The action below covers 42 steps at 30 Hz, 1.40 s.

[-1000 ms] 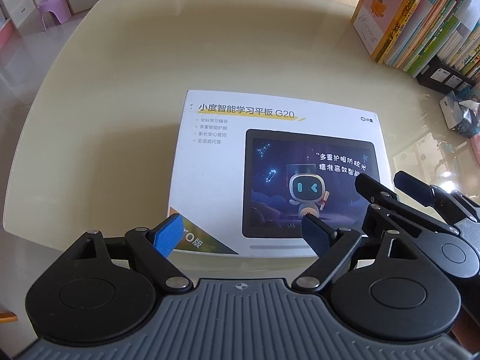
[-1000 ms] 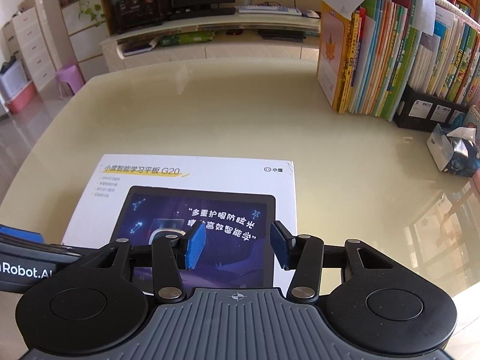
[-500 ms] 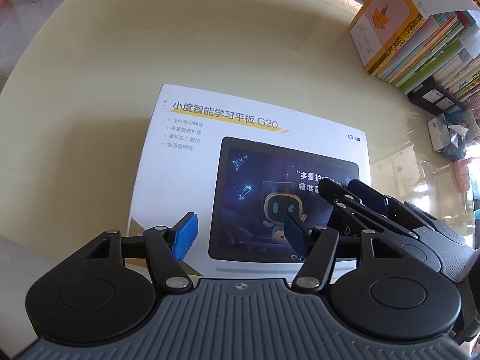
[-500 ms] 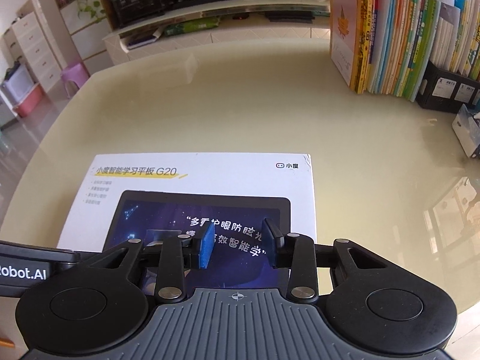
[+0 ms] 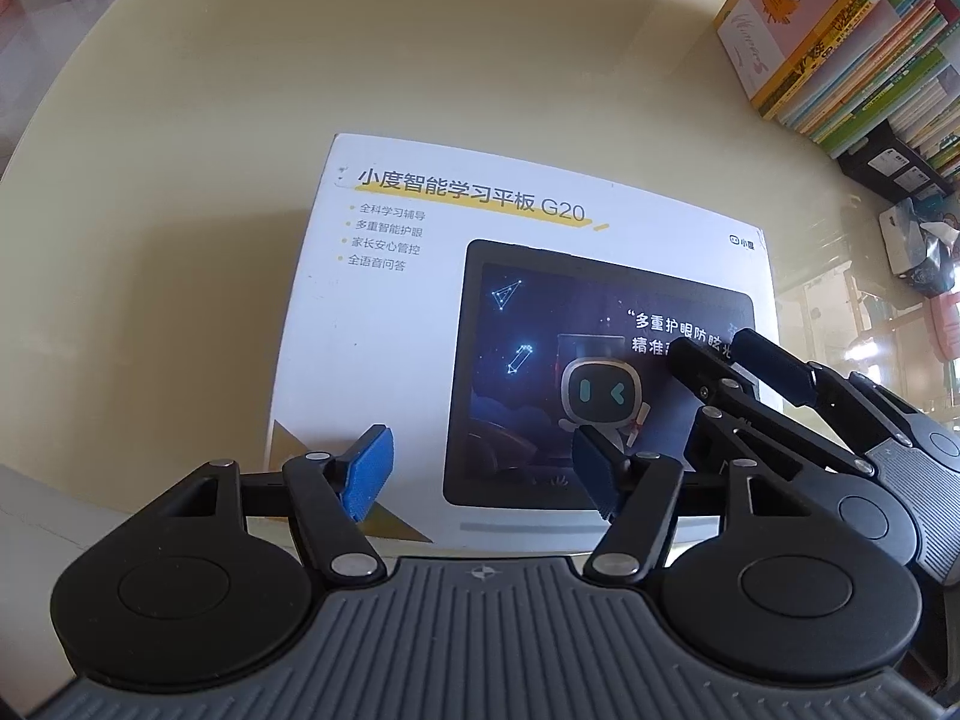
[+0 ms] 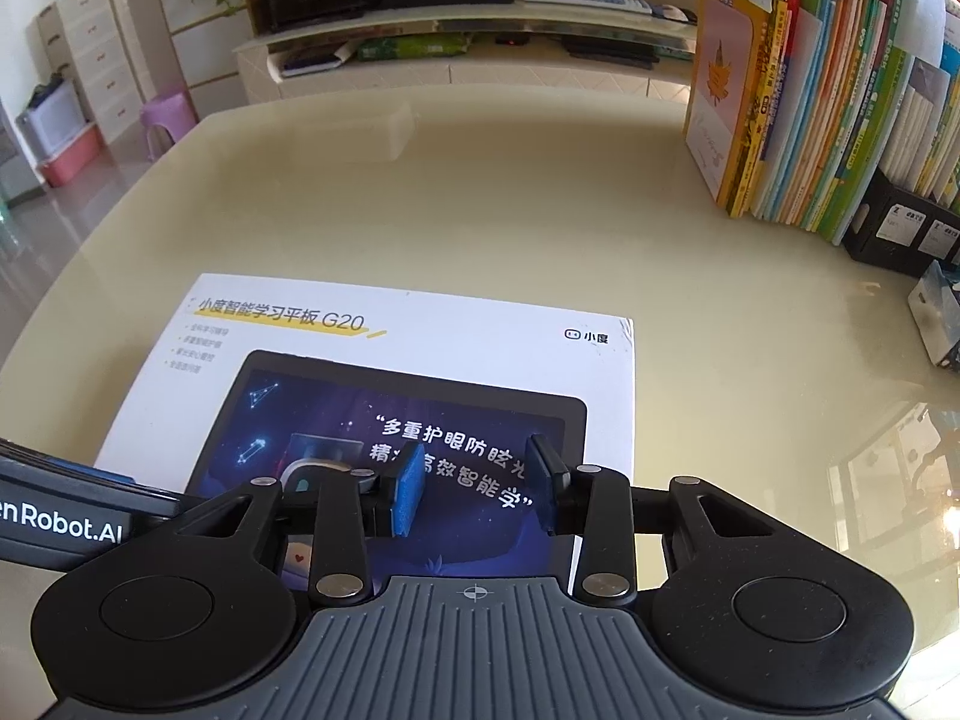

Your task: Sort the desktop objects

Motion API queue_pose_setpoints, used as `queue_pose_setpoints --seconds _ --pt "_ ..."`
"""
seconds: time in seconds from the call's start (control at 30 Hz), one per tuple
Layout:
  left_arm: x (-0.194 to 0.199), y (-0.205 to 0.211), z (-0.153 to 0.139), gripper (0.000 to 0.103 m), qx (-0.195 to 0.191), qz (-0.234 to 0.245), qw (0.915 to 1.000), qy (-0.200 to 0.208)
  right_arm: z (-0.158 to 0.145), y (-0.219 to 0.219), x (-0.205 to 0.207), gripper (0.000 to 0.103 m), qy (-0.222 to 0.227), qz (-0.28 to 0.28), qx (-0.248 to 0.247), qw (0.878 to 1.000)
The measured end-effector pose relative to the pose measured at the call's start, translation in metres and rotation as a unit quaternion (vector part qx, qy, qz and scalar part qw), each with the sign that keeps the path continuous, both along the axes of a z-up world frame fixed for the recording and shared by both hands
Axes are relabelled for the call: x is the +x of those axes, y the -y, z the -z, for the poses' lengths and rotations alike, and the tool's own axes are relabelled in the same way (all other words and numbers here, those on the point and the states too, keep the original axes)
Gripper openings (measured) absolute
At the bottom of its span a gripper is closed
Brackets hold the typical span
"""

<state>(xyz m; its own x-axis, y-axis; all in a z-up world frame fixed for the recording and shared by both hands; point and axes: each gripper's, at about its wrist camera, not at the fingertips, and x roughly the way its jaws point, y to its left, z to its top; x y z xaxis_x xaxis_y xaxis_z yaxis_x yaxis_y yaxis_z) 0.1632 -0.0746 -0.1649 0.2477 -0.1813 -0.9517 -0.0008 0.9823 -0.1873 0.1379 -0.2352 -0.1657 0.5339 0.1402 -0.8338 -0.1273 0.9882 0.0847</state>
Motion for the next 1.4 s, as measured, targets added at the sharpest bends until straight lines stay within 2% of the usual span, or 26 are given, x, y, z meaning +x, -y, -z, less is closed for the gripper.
queue_pose_setpoints --seconds 0.07,0.13,0.17,0.2,0.27,0.3,0.43,0.5,0.7,1.03,1.23,1.4 --pt "-0.001 -0.005 -0.010 0.094 0.000 -0.004 0.9999 0.015 -0.001 0.002 -0.001 0.037 0.001 0.001 0.004 1.000" --pt "-0.002 -0.007 -0.021 0.098 0.014 0.004 0.9993 0.034 -0.009 0.009 -0.005 0.041 0.007 0.023 0.020 1.000" --pt "-0.002 -0.009 -0.026 0.099 0.019 0.010 0.9989 0.041 -0.013 0.013 -0.007 0.052 0.012 0.033 0.028 0.999" --pt "-0.001 -0.010 -0.029 0.101 0.024 0.015 0.9985 0.046 -0.017 0.016 -0.011 0.074 0.022 0.043 0.031 0.998" --pt "-0.001 -0.014 -0.034 0.103 0.032 0.018 0.9981 0.050 -0.028 0.020 -0.019 0.097 0.045 0.054 0.030 0.997" --pt "-0.001 -0.017 -0.036 0.103 0.032 0.016 0.9981 0.049 -0.033 0.021 -0.024 0.103 0.057 0.055 0.025 0.997" --pt "-0.002 -0.030 -0.043 0.103 0.011 -0.015 0.9990 0.041 -0.046 0.024 -0.036 0.103 0.080 0.053 0.021 0.995" --pt "-0.004 -0.030 -0.048 0.103 0.017 -0.018 0.9986 0.047 -0.051 0.024 -0.041 0.103 0.086 0.052 0.018 0.995" --pt "-0.015 -0.020 -0.063 0.103 0.052 0.011 0.9962 0.068 -0.064 0.025 -0.055 0.103 0.103 0.051 0.009 0.993" --pt "-0.037 -0.023 -0.088 0.103 0.065 0.010 0.9954 0.069 -0.081 0.025 -0.073 0.103 0.105 0.060 0.010 0.993" --pt "-0.054 -0.031 -0.104 0.103 0.049 0.003 0.9970 0.060 -0.095 0.029 -0.087 0.103 0.108 0.070 0.011 0.992" --pt "-0.075 -0.028 -0.117 0.103 0.077 0.024 0.9949 0.060 -0.105 0.030 -0.104 0.103 0.094 0.076 0.012 0.993"
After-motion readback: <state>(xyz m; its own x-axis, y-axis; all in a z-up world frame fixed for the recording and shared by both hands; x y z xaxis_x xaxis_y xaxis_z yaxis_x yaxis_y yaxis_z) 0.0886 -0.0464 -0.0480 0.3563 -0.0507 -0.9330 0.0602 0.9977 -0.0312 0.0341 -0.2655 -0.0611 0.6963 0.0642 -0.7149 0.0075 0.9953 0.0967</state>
